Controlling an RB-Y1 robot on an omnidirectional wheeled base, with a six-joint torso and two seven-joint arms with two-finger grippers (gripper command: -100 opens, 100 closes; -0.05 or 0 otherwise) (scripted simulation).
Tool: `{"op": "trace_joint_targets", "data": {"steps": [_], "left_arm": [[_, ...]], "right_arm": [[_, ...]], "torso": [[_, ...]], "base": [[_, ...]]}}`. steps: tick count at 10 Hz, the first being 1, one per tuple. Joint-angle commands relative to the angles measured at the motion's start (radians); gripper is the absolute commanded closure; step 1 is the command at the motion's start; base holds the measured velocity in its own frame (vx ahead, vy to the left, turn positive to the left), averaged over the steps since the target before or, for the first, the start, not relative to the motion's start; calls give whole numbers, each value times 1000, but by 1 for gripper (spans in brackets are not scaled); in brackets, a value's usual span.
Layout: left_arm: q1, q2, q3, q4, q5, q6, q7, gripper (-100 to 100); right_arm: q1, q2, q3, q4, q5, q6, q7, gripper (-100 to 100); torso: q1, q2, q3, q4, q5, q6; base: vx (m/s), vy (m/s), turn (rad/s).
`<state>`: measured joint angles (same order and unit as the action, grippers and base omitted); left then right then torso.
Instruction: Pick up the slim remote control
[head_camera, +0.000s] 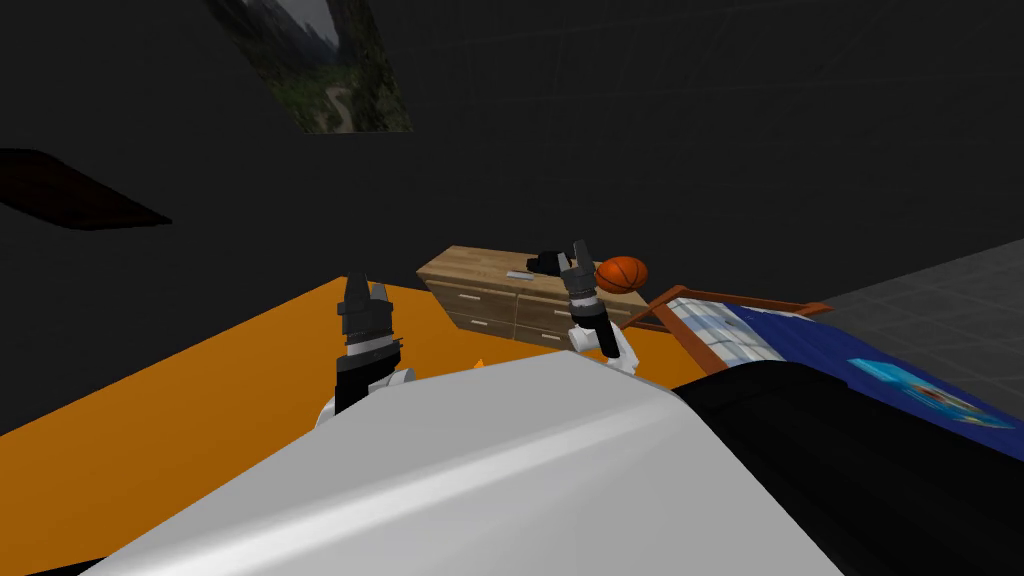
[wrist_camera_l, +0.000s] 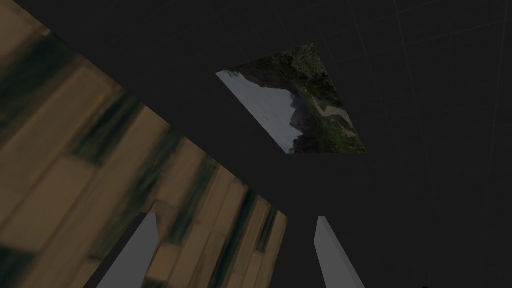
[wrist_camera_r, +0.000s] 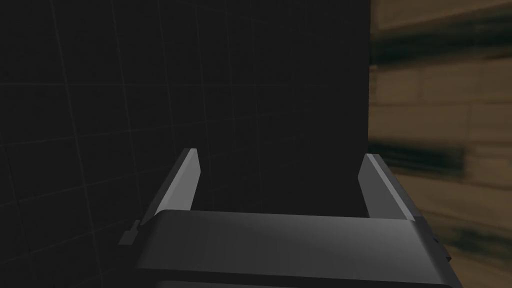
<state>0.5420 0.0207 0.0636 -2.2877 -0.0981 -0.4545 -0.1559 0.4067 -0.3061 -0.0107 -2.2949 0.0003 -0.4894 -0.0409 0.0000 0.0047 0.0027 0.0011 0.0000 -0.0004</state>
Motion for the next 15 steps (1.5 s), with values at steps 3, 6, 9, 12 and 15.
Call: {"op": "trace_joint_targets", "data": {"steps": [3,6,9,12,15], "left_arm": [[0,0,0,0,0,0,0,0],[0,0,0,0,0,0,0,0],[0,0,0,0,0,0,0,0],[0,0,0,0,0,0,0,0],[0,0,0,0,0,0,0,0]], "right_arm": [[-30,-101,7,38,15,-9,-27,-100],[-71,-192,21,101,38,-25,-60,-100],[-90,-284,30,136,52,-33,-76,-100],[-109,-355,42,173,67,-41,-90,-100],[-141,-453,72,251,100,-60,-114,-100]], "torso": [[1,0,0,0,0,0],[-1,-1,0,0,0,1],[1,-2,-1,0,0,0],[1,-3,-1,0,0,1],[0,-4,-2,-1,0,1]], "base": [[-72,21,90],[-66,9,130],[-50,27,107],[-31,20,83],[-26,30,154]]}}
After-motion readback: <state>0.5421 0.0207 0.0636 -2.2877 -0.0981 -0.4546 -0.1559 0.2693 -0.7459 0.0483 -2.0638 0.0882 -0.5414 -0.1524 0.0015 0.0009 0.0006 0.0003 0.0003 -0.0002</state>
